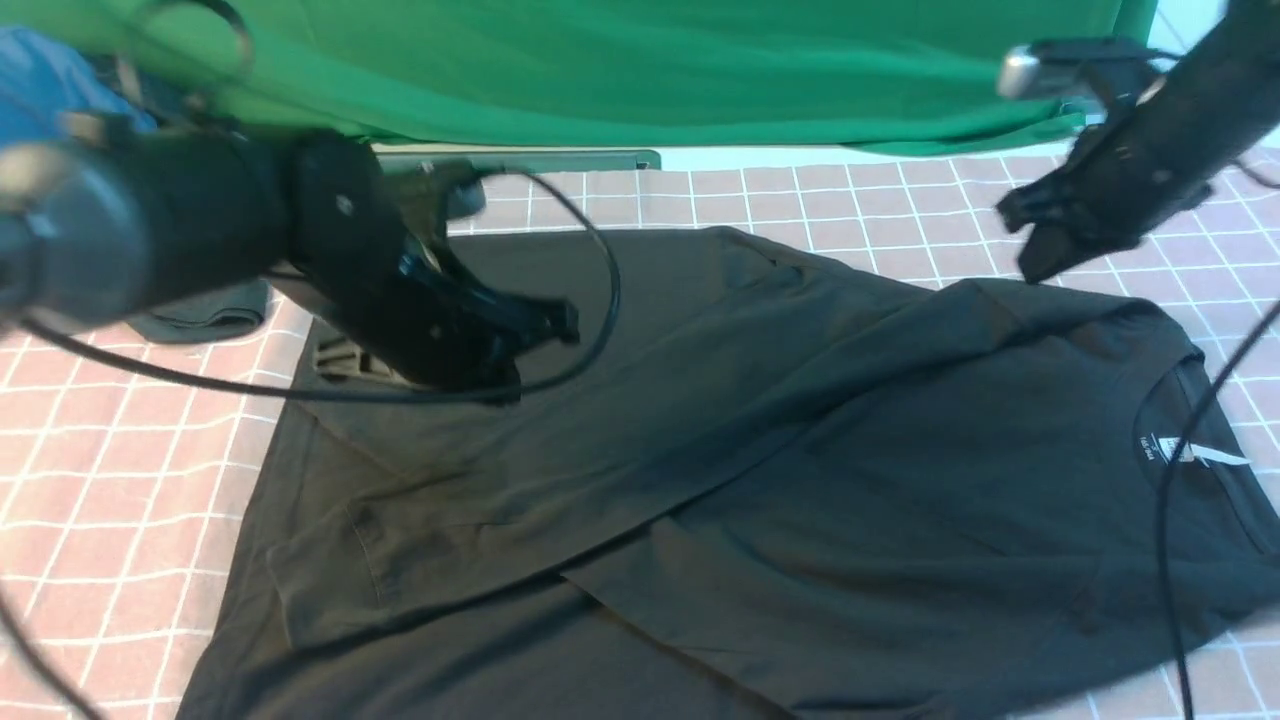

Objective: Fold a long-sleeved shirt over a pink coffee tablecloth.
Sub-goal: 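Grasp the near edge of the shirt at its hem and shoulder corners, then fold the black garment in half by bringing its near edge over to the far edge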

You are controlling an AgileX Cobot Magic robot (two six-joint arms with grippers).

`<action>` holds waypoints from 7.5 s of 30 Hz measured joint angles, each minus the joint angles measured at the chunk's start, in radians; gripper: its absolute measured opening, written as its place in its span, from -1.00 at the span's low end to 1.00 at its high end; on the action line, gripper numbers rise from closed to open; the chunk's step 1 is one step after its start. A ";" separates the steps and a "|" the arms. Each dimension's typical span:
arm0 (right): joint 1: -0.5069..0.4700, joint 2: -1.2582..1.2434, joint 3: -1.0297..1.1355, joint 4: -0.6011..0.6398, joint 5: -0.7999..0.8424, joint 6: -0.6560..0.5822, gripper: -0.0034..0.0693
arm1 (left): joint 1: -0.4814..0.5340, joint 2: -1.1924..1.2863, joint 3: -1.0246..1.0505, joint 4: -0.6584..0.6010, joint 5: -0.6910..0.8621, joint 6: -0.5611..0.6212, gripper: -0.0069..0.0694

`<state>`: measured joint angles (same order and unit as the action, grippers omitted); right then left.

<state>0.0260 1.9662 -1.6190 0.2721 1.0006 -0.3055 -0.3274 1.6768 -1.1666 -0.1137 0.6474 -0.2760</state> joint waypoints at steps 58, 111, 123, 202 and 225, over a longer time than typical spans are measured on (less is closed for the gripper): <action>-0.062 0.001 0.198 -0.010 -0.295 0.004 0.11 | 0.000 -0.138 0.000 -0.001 0.139 0.001 -0.79; -0.060 -0.636 0.638 0.138 -0.151 -0.095 -0.80 | 0.377 -0.437 0.651 0.102 0.337 0.137 0.56; -0.060 -0.636 0.638 0.147 -0.159 -0.121 -0.80 | 0.377 -0.270 0.648 0.085 0.308 0.187 0.08; 0.130 0.036 -0.021 -0.250 -0.085 -0.222 -0.73 | 0.377 0.288 -0.599 -0.043 0.410 -0.077 -0.74; 0.161 0.238 -0.325 -0.022 -0.072 -0.134 -0.68 | 0.377 0.551 -0.871 -0.024 0.374 -0.084 -0.74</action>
<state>0.1873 2.2044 -1.9438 0.2506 0.9288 -0.4396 0.0495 2.2277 -2.0380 -0.1375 1.0215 -0.3604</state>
